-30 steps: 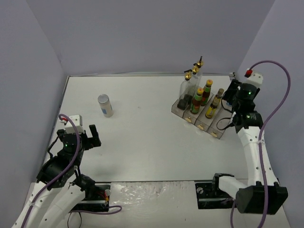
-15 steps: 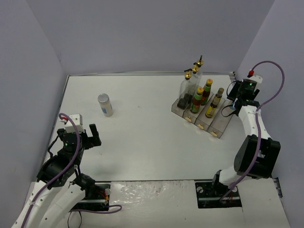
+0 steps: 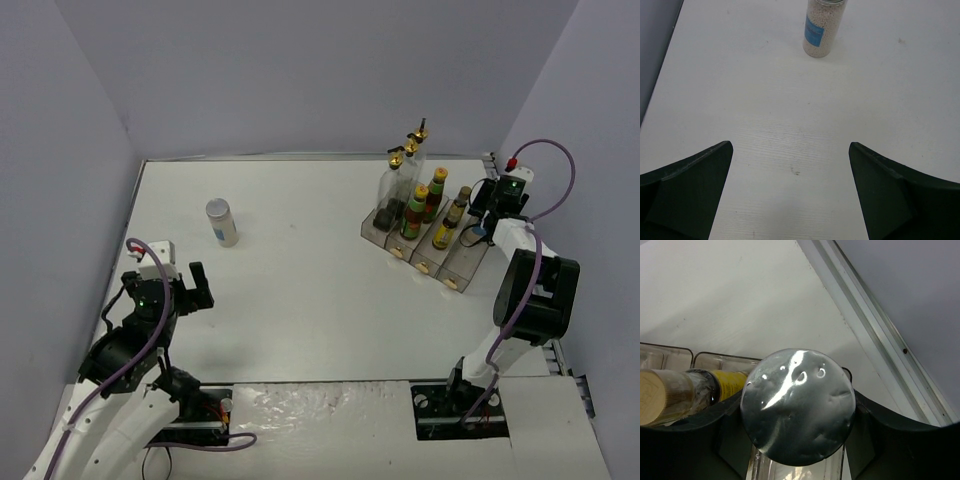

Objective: Organize the condiment bottles

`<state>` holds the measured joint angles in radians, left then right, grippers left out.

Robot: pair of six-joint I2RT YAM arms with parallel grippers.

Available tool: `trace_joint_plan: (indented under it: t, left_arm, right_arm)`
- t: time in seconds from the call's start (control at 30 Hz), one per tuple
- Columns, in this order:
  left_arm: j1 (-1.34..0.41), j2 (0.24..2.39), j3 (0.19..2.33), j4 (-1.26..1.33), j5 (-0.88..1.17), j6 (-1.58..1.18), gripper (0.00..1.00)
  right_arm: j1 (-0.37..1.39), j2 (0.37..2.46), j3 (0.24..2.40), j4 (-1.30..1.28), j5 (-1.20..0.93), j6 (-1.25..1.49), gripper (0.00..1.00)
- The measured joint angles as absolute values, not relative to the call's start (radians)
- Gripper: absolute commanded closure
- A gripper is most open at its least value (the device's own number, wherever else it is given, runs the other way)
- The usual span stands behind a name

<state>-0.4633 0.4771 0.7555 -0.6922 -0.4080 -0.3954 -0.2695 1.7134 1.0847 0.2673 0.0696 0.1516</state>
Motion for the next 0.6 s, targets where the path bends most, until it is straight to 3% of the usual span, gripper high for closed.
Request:
trace_joint_plan:
  t: [0.1, 0.23, 0.37, 0.6]
  left_arm:
    - [-0.463, 0.489, 0.756, -0.695, -0.408, -0.41, 0.0]
    - [-0.463, 0.543, 0.757, -0.693, -0.407, -0.464, 0.0]
    - [-0.463, 0.697, 0.788, -0.677, -0.4, -0.531, 0.0]
    - [-0.435, 1.08, 0.999, -0.598, -0.389, -0.583, 0.0]
  right_arm:
    - [-0.27, 1.715, 1.076, 0.288, 0.07, 0.149, 0.44]
    - [-0.27, 1.713, 1.074, 0.289, 0.07, 0.151, 0.16]
    - [-0.27, 1.679, 1.077, 0.249, 0.075, 0.163, 0.01]
    - [-0.27, 1.42, 1.118, 0.103, 0.09, 0.236, 0.0]
